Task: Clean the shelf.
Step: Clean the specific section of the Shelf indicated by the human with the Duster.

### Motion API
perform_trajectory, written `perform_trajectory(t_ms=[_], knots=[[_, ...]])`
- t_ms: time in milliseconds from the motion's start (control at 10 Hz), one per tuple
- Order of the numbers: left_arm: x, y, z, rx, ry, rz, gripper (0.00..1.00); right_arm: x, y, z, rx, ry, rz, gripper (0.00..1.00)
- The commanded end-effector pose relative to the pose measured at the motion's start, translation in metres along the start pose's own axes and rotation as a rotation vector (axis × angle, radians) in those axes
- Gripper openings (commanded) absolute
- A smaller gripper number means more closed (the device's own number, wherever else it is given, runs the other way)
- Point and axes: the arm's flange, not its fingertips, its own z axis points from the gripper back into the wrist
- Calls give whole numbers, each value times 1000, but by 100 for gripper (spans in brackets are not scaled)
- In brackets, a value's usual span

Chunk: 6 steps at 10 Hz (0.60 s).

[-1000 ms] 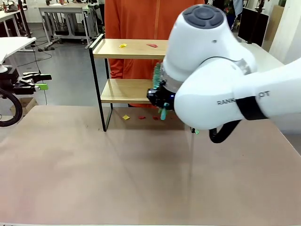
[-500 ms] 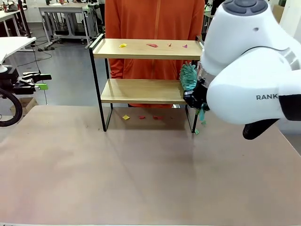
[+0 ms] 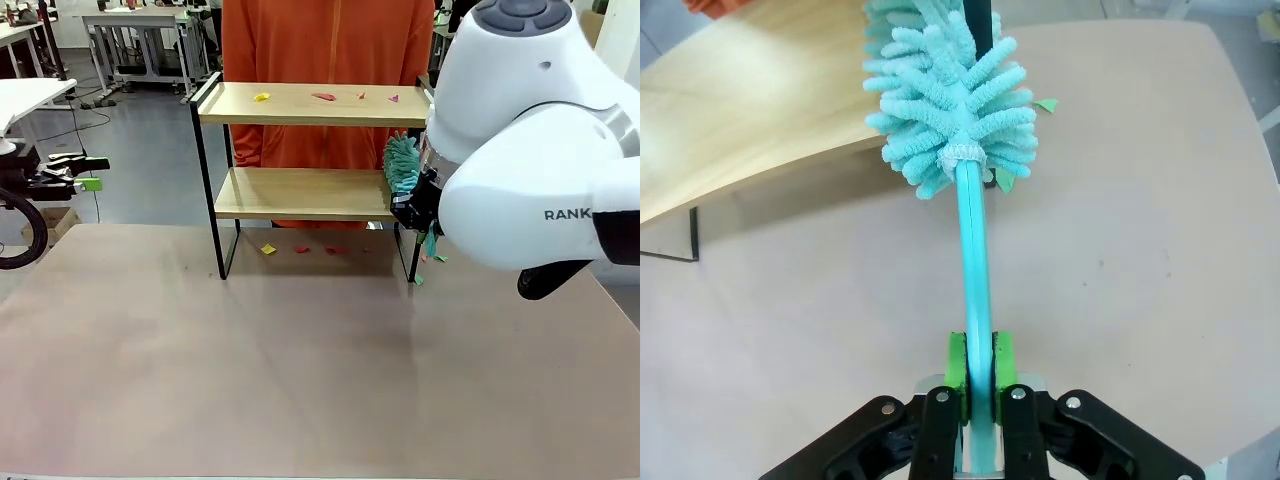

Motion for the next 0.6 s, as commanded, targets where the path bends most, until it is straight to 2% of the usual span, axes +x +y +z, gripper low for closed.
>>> perform_trajectory(t_ms=[0,200,400,500], knots=[[3,-2,-1,8,-1,-11,100,6,-7,22,162,-61,6,13],[3,-2,-1,8,-1,-11,100,4,-17,51,290,-122,33,13],[3,-2,-1,8,-1,-11,100,8,-27,63,374,-102,95,13],[3,-2,-1,8,-1,-11,100,10,-35,68,433,-58,151,13]])
